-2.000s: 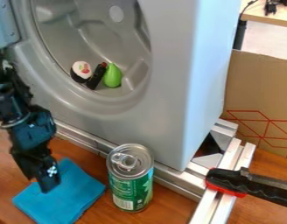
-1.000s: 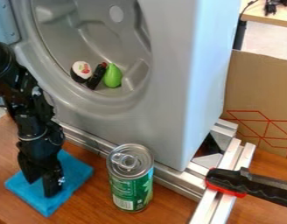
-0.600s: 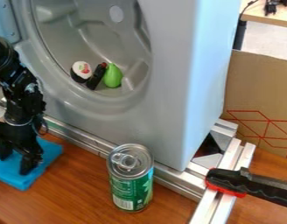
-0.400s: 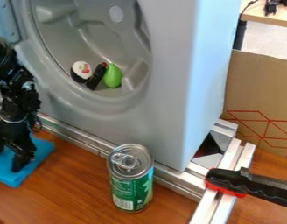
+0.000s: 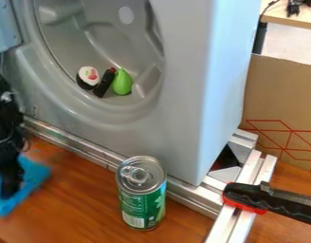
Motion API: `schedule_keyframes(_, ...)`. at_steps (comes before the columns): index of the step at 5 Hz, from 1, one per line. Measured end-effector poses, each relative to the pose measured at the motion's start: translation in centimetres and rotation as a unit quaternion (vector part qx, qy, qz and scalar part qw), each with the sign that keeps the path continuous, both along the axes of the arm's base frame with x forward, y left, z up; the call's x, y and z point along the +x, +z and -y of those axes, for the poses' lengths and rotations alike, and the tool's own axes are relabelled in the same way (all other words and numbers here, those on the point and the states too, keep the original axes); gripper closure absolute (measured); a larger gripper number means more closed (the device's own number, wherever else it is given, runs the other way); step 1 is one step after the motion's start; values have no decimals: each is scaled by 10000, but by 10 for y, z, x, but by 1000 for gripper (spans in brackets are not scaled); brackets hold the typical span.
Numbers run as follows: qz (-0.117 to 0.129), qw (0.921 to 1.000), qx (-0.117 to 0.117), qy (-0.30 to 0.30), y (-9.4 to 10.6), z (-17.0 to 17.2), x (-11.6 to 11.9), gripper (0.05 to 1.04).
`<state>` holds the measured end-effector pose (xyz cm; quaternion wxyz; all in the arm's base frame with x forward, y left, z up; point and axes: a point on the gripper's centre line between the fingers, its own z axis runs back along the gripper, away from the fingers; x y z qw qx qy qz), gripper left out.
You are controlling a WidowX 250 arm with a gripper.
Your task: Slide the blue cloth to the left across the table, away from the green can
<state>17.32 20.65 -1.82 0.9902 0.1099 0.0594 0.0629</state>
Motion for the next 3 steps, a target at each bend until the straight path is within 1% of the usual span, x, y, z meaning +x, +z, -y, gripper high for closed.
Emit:
schedule_keyframes(1, 767, 9955, -332, -436, 35, 27, 6, 83)
schedule_keyframes(2, 628, 9914, -906, -709, 65, 54, -4, 83)
schedule_keyframes(3, 681, 9829, -1062, -1345, 92, 91, 8, 83)
